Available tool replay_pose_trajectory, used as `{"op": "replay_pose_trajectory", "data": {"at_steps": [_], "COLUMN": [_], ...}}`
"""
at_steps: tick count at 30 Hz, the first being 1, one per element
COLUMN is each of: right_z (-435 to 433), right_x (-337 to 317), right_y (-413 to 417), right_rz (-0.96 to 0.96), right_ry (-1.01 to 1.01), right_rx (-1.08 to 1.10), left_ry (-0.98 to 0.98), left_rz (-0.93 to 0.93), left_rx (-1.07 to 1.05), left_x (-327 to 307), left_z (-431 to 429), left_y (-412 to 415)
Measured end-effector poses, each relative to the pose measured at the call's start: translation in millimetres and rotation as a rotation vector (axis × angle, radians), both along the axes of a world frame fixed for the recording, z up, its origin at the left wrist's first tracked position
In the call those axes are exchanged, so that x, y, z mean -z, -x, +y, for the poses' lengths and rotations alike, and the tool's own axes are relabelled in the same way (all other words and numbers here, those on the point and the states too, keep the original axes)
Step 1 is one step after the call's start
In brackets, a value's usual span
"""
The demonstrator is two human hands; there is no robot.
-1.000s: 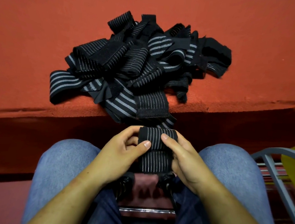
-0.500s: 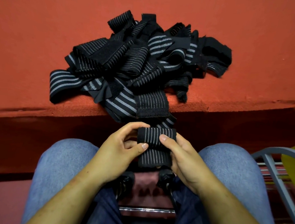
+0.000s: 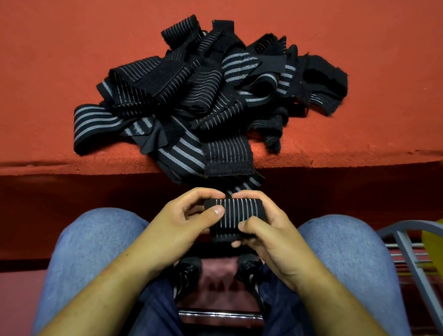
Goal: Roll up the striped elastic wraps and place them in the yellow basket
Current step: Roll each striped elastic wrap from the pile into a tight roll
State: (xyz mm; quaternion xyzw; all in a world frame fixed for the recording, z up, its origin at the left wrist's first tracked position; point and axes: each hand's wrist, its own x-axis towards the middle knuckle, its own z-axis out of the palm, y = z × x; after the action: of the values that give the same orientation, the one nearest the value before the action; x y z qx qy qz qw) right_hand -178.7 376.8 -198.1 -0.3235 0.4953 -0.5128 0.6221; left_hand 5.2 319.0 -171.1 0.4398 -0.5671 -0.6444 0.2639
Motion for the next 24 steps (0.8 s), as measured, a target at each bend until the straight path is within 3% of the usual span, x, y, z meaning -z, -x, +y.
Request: {"op": "replay_pose_trajectory", "data": {"at_steps": [5,11,16,24], "right_z": [2,4,5,5], "right_x": [-2,-9,-10,-7], "right_y": [-1,-1,0,0], "right_rz": [-0.036,0.178,0.229,0.241], "right_ry": [-0.027,0.045,0.09,0.077], "right_rx": [0.003,0.041,0.022,0.005], "left_ry": [0.017,-0.006,-0.017,0.145], "left_rz": [0.012,0.016,0.016,-0.037], "left_rx": [0.01,0.041,0.056,0.045], "left_x": [0,1,4,7], "left_z": [-1,-1,-1,-3], "left_y": [-2,-3,-1,-6]}}
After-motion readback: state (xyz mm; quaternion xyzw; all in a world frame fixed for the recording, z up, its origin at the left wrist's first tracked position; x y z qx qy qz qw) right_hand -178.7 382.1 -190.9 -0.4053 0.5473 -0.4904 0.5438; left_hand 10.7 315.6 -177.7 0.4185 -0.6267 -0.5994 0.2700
